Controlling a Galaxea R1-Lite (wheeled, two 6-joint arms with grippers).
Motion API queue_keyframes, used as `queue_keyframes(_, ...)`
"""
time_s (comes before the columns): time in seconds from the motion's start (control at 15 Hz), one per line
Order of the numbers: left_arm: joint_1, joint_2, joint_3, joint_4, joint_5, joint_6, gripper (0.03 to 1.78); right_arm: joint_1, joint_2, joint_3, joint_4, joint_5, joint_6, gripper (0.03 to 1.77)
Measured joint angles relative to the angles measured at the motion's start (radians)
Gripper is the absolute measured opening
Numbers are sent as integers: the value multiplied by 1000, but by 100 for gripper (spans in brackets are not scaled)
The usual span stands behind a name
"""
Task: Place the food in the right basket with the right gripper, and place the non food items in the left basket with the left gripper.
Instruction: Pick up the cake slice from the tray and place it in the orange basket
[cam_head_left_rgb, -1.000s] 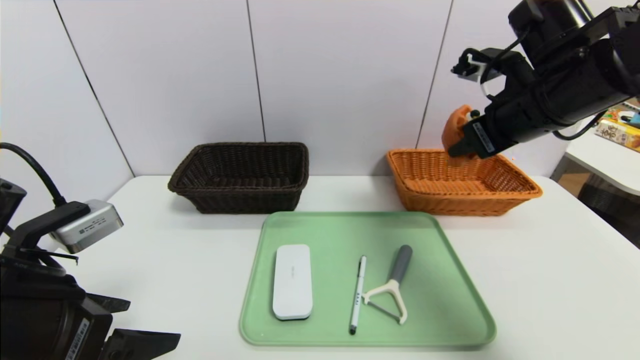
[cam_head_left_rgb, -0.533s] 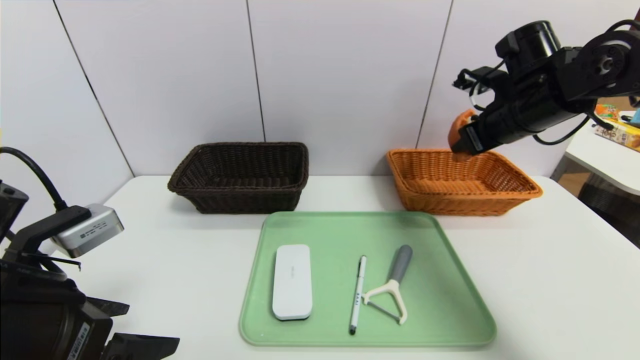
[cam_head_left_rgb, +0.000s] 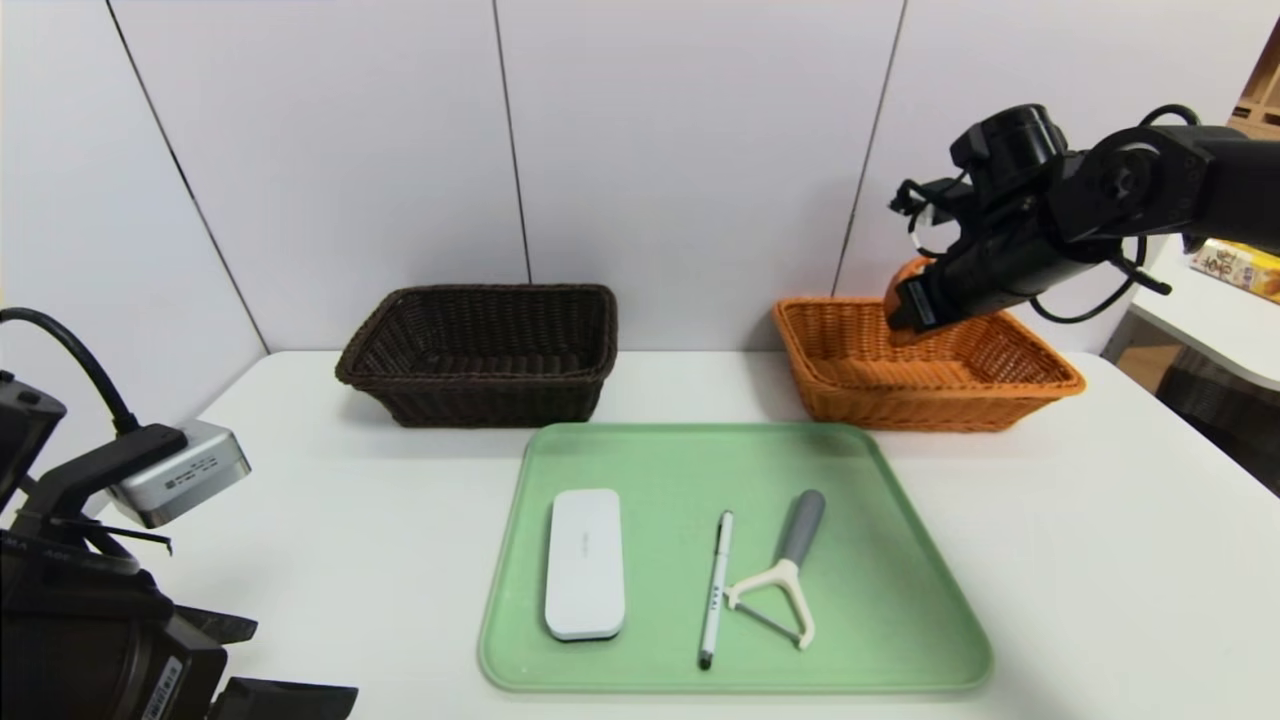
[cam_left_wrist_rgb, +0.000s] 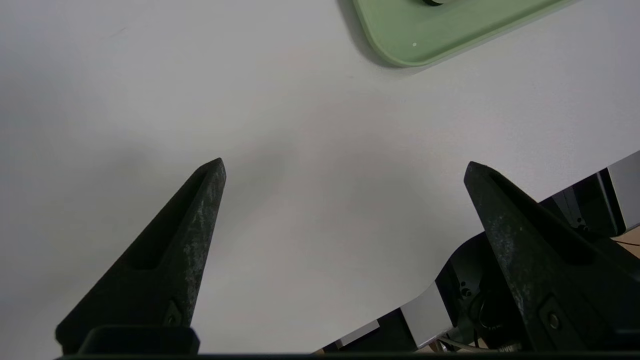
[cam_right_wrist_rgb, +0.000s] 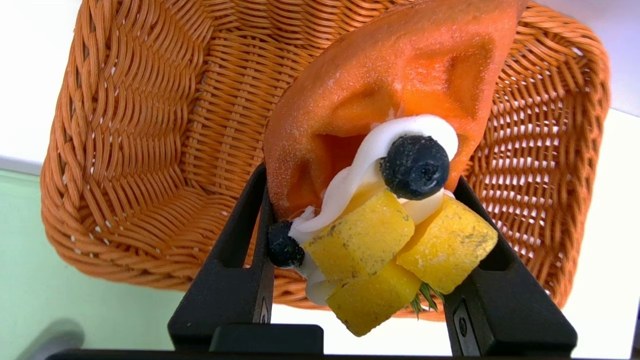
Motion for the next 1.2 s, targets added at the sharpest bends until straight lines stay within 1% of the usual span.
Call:
queue_keyframes(0.13, 0, 0, 2, 0, 0, -1, 169, -1, 18, 0, -18, -1, 1, 88)
queue_keyframes(0.53, 0, 0, 18, -1, 2, -4, 169, -1, 55, 5, -18, -4, 5, 88)
queue_keyframes(0.8, 0, 1, 31, -34, -1, -3, 169, -8, 76, 8, -21, -4, 5, 88)
queue_keyframes(1.2, 0, 4, 31, -43, -2, -1, 169, -16, 110, 8, -114, -3, -10, 87)
